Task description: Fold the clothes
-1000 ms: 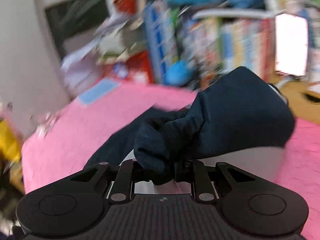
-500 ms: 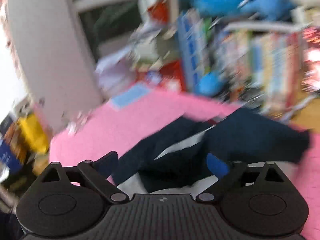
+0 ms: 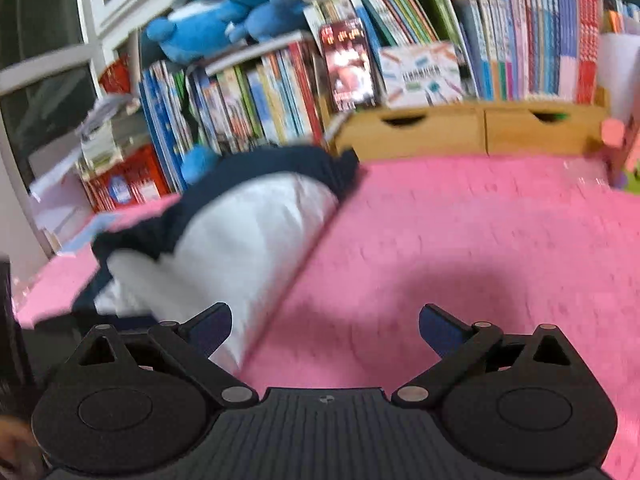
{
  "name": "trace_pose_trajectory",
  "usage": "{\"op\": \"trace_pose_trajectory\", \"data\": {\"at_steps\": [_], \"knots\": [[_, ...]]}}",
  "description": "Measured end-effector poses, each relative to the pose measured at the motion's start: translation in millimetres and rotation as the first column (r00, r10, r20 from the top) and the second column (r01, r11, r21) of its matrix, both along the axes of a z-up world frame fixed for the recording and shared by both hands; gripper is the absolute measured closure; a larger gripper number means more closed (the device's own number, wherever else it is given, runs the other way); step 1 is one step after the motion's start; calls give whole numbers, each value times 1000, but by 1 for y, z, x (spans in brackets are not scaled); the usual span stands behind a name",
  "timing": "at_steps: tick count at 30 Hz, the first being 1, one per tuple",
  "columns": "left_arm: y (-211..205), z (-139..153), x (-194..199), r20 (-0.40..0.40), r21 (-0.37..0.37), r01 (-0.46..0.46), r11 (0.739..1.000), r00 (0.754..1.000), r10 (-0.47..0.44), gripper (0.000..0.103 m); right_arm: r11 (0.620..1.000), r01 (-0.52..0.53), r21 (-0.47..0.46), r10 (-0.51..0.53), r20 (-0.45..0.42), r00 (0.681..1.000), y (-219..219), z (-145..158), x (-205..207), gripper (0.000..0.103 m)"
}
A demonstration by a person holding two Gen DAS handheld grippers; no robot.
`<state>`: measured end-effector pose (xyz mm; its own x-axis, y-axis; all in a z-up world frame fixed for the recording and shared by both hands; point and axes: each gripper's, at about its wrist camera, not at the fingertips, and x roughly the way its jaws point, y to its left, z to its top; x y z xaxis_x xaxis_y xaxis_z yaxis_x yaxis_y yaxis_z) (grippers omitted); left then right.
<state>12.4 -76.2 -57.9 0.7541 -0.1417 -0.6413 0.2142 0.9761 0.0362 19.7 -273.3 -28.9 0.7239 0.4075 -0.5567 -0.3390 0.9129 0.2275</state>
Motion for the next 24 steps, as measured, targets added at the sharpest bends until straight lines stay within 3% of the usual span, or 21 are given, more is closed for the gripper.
{"op": "trace_pose_trajectory", "data": {"at_steps": [4,9,14,17,21,24], "knots": [[1,0,1,-3,0,-6,1000,1000,6,0,998,7,-56,-7,-5,1000,11,-12,-12,2],[3,0,0,7,-9,-12,1000,1000,12,0,999,22,-44,-24,-32,999,12,-22,-17,0],[34,9,-16,42,-168,-4,986,999,11,2,996,35,-77,-37,-33,999,15,-23,-18,0],[60,22,-28,81,-297,9,955,997,16,2,991,32,-132,-36,-29,999,22,-24,-18,0],[98,43,-24,92,-506,15,862,995,36,2,976,27,-216,-33,-22,999,34,-26,-18,0],[115,40,3,14,-534,-98,840,992,124,2,975,26,-220,-31,-21,999,34,-26,-18,0]]}}
